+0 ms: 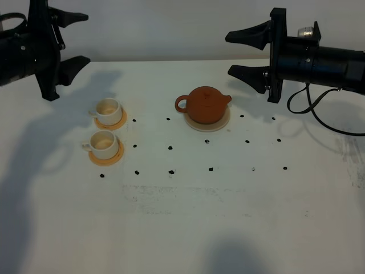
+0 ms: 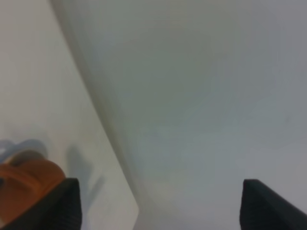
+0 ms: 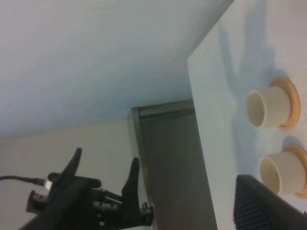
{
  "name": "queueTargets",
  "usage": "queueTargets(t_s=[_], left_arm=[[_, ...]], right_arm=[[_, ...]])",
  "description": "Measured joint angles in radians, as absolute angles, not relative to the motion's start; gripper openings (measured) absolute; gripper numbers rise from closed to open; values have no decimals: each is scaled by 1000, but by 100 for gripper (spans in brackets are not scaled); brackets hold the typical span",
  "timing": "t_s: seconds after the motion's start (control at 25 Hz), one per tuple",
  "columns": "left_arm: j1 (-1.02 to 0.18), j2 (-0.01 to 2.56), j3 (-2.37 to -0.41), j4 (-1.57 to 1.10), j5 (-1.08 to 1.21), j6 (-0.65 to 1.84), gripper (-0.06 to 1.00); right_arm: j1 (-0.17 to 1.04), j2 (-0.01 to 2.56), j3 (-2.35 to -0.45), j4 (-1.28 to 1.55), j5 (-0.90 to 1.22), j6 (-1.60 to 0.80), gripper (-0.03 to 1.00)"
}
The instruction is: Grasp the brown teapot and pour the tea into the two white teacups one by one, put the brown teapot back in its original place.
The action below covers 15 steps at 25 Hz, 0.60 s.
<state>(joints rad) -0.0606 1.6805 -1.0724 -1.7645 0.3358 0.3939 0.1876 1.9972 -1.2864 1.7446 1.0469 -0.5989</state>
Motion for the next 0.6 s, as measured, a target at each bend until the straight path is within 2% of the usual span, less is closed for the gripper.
queueTargets(t_s=[0.6], left_arm=[[-59, 1681, -1072, -1764, 322, 438, 68]], right_arm=[[188, 1998, -1286, 1746, 1031, -621, 58]])
